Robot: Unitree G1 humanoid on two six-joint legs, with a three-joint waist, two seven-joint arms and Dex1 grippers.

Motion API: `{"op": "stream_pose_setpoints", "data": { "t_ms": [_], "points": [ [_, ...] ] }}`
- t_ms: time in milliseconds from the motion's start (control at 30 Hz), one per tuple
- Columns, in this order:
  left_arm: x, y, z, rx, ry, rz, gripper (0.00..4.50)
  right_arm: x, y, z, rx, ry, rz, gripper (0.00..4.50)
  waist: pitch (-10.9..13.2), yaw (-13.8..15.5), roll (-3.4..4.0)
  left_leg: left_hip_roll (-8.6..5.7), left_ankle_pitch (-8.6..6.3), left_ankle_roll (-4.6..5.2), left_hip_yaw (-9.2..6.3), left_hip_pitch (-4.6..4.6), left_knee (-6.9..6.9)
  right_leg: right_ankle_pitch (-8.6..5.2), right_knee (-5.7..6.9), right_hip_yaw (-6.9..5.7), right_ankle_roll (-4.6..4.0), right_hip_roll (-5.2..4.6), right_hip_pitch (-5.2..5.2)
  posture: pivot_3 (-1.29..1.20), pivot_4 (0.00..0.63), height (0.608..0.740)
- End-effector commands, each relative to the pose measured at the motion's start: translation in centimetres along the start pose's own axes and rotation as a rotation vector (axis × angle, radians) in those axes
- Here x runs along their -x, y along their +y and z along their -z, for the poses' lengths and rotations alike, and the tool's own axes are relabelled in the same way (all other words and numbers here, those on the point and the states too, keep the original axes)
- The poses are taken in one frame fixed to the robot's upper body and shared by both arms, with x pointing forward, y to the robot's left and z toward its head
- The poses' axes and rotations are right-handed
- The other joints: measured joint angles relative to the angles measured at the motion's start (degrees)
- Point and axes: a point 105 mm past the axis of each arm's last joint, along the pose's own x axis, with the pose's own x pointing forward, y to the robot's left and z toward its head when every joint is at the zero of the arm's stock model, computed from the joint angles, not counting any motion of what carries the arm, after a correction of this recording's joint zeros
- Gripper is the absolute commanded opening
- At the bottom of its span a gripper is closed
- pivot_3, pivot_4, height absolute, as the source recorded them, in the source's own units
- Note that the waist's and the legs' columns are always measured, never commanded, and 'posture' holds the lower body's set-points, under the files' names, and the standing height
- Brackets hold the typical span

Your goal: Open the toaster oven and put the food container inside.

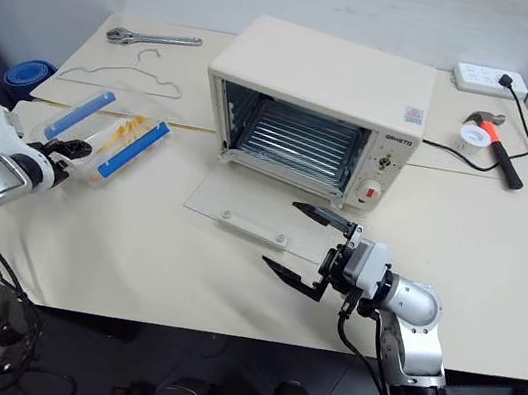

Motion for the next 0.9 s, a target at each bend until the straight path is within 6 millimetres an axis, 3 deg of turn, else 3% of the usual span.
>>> {"op": "stream_pose_setpoints", "data": {
  "t_ms": [33,267,367,533,633,800,900],
  "points": [
    [0.2,0.4,-1.9,-0.038,-0.045,-0.047,3.02,-0.3,-0.4,-0.6,0.025,-0.023,0.001,4.5,0.0,-0.1,0.0,0.0,0.0,0.0,0.01,0.0,0.0,0.0,0.0,-0.01,0.0,0.01,-0.02,0.0,0.15,0.74],
    [1.2,1.1,-3.2,-0.102,-0.035,-0.055,0.92,-0.3,-0.7,-0.5,0.03,-0.012,0.025,4.5,0.0,-0.1,0.0,0.0,0.0,-0.01,0.02,0.0,-0.01,0.0,0.02,0.0,0.0,0.0,-0.03,0.0,0.15,0.74],
    [2.3,1.2,-3.9,-0.192,-0.014,-0.048,0.24,-0.1,-0.6,-0.3,0.026,0.0,0.032,4.5,0.0,-0.2,0.0,0.01,0.0,-0.01,0.02,-0.01,-0.02,0.0,0.04,0.02,0.0,0.0,-0.04,0.0,0.15,0.74],
    [3.7,-0.1,-5.0,-0.335,-0.004,0.03,0.23,0.2,-0.6,-0.1,0.017,0.01,0.035,4.5,0.0,0.0,0.0,0.0,0.0,-0.01,0.01,-0.01,-0.03,0.0,0.04,0.05,0.0,-0.01,-0.05,0.0,0.15,0.74],
    [4.7,-1.4,-4.6,-0.45,0.042,0.098,0.23,0.6,-0.5,0.0,0.01,0.024,0.038,4.5,0.0,0.0,0.0,-0.01,0.0,0.0,-0.03,-0.04,-0.01,0.0,0.04,0.08,0.0,-0.03,-0.03,0.0,0.15,0.74],
    [6.5,-5.6,-1.8,-0.632,0.173,0.287,0.23,3.1,-0.6,0.4,0.008,0.11,0.086,4.5,0.0,0.3,0.02,-0.02,-0.02,0.02,-0.21,-0.16,-0.06,0.0,0.05,0.22,0.0,-0.06,0.01,0.0,0.15,0.74],
    [6.9,-10.0,0.5,-0.713,0.219,0.442,0.23,4.9,-0.5,0.7,0.004,0.17,0.125,4.5,0.0,0.5,0.0,-0.05,-0.02,0.04,-0.21,-0.17,-0.01,0.0,-0.03,0.22,0.0,-0.08,0.02,0.0,0.15,0.74]
  ]
}}
